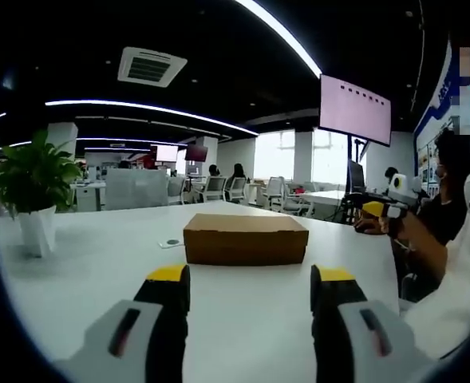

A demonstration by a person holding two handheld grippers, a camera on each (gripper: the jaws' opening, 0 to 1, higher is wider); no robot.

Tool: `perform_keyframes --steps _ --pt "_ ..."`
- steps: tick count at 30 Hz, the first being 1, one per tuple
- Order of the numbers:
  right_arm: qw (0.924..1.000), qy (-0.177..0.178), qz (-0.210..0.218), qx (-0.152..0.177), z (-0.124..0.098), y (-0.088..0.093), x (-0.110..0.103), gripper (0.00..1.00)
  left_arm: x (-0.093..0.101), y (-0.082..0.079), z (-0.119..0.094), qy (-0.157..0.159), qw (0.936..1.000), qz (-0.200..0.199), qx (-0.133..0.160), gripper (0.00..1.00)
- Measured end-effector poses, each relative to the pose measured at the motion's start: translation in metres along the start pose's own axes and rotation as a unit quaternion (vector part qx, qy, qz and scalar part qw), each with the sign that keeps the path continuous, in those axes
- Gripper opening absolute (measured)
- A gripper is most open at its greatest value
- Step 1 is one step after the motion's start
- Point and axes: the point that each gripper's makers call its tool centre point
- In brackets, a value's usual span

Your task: Operate the shoe box by opening the lid, removing the specified soft item, and placing it in the target area until the item is outside and the box remains undamaged.

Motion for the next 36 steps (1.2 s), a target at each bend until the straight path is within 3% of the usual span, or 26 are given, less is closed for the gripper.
perform_keyframes --steps 17,28,36 --pt "0.9994 -0.012 -0.032 -0.008 0.011 0.0 -0.013 0.67 -0.006 -0.006 0.023 0.0 1.0 0.005 -0.002 0.61" --pt "0.9992 -0.014 -0.036 -0.004 0.008 -0.004 -0.014 0.67 -0.026 -0.011 0.044 -0.001 0.9999 -0.002 -0.011 0.54" --pt "0.999 -0.016 -0.036 -0.019 0.011 0.007 -0.012 0.67 -0.028 0.013 0.046 0.014 0.9978 0.018 -0.063 0.52"
Point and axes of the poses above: the point that each gripper's makers call its tool centre point, and the gripper's own axes: z roughly forward along the fingers, x roughly to its right, y roughly out of its underside, and after that the axes turned 2 degrees about -z, right-handed
